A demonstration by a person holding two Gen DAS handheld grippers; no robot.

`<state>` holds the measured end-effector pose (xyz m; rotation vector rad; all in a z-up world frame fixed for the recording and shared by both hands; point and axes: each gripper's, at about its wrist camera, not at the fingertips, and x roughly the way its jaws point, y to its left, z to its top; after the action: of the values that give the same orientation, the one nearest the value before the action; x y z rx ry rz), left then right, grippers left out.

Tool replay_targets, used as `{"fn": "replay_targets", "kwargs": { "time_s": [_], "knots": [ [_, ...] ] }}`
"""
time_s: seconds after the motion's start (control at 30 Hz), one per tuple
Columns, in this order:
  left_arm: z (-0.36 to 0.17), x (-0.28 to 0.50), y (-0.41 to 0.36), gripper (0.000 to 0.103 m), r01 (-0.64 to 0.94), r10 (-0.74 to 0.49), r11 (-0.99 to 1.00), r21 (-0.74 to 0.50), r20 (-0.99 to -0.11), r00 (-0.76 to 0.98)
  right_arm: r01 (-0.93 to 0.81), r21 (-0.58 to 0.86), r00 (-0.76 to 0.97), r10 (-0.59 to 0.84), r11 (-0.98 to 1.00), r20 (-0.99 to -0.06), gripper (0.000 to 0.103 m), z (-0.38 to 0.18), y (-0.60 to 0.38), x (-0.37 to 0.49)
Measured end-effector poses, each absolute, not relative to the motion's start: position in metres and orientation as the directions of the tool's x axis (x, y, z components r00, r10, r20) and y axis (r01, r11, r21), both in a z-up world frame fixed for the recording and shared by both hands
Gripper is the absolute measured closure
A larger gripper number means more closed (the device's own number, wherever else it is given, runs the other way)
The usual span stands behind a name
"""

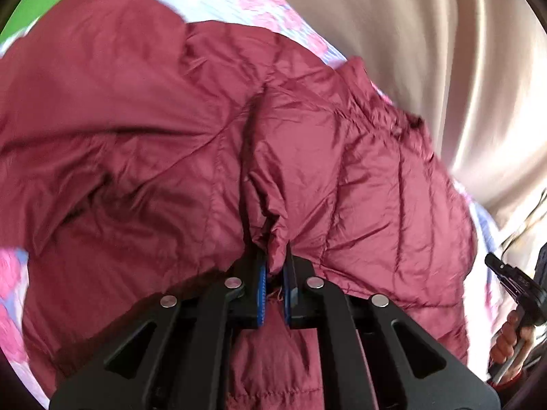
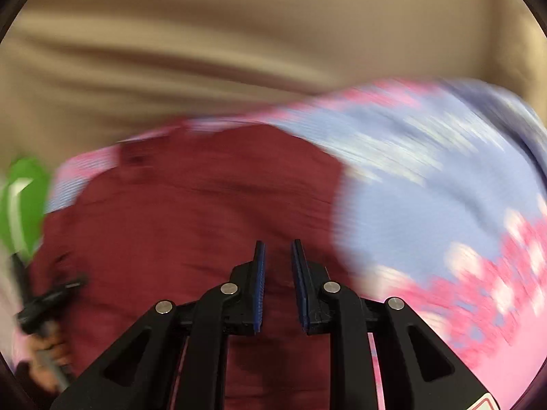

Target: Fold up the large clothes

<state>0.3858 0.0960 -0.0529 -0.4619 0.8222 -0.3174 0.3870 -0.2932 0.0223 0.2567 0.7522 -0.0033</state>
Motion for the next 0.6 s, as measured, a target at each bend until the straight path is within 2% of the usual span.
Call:
{"fn": "replay_targets", "kwargs": {
  "time_s": [0.13,0.23,0.37,0.47,0.53,0.6],
  "knots": [
    [-0.057,0.375,0.103,0.096,0.076,-0.456,0.836,-0.543,-0.611,0.647,-0.193,0.26,0.674,0.321,0.946,-0.665,0.083,0.044,-0.174,0.436],
    [-0.058,0.367,0.106,0.096,0.074,-0.461,0.83,-0.553,-0.605,0.649,-0.289,0.241,0.61,0.373,0.926,-0.699,0.083,0.027,-0.096,0.47],
    [-0.061,0.374,0.105,0.096,0.069,-0.48,0.811,-0.58,-0.594,0.645,-0.327,0.254,0.519,0.398,0.91,-0.757,0.085,-0.011,-0.036,0.503],
    [-0.062,0.376,0.103,0.096,0.067,-0.482,0.809,-0.584,-0.593,0.645,-0.329,0.216,0.495,0.363,0.919,-0.789,0.086,-0.032,-0.006,0.518],
    [-0.061,0.377,0.103,0.096,0.067,-0.48,0.811,-0.581,-0.595,0.644,-0.314,0.173,0.514,0.32,0.933,-0.796,0.097,-0.042,0.002,0.529],
    [-0.061,0.378,0.101,0.096,0.069,-0.476,0.816,-0.574,-0.598,0.645,-0.287,0.19,0.52,0.319,0.939,-0.792,0.1,-0.047,-0.001,0.545]
  ]
}}
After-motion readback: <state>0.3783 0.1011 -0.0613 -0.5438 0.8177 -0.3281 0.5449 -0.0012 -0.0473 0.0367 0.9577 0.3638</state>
